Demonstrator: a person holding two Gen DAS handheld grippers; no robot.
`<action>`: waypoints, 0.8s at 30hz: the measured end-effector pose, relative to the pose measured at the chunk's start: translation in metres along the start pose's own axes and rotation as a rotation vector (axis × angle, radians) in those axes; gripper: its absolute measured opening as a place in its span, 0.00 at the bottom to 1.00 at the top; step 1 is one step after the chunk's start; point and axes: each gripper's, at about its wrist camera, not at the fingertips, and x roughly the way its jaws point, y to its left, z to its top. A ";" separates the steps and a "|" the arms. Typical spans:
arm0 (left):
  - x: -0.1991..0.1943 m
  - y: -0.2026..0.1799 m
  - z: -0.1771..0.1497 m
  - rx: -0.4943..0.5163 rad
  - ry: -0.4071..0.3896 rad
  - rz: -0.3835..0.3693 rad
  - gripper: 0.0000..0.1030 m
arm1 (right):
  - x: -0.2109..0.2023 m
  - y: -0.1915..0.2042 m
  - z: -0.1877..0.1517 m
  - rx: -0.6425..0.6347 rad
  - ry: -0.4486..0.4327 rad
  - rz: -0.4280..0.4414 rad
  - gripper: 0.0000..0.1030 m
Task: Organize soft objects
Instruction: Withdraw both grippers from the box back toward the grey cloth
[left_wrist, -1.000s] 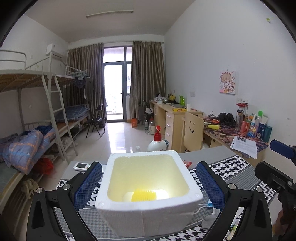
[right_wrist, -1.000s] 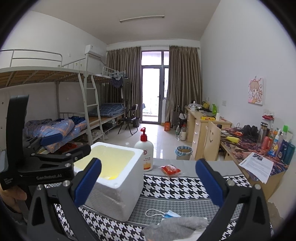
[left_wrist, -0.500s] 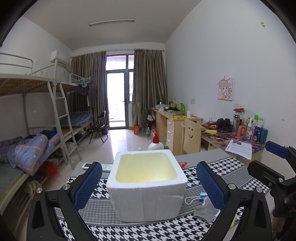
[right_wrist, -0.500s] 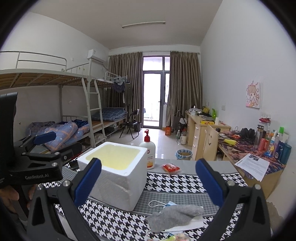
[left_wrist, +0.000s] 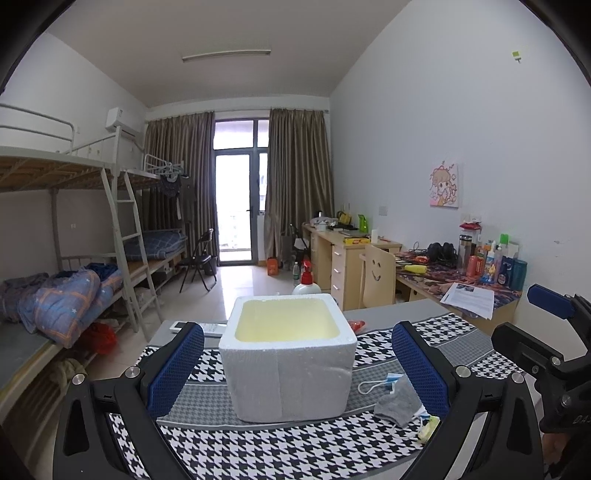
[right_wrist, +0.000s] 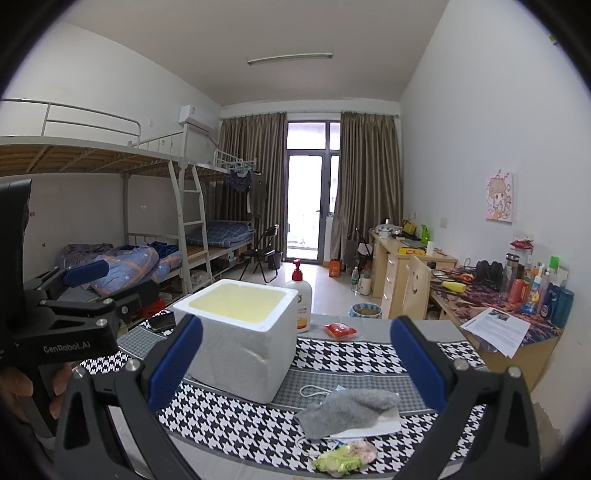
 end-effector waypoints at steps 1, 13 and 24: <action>-0.002 -0.001 -0.002 -0.001 0.000 -0.002 0.99 | -0.002 0.001 -0.002 0.001 0.000 0.000 1.00; -0.018 -0.006 -0.040 -0.013 -0.009 0.001 0.99 | -0.013 -0.006 -0.035 0.013 0.000 -0.018 1.00; -0.021 -0.011 -0.078 -0.018 0.002 -0.010 0.99 | -0.017 -0.011 -0.072 0.031 0.032 -0.030 1.00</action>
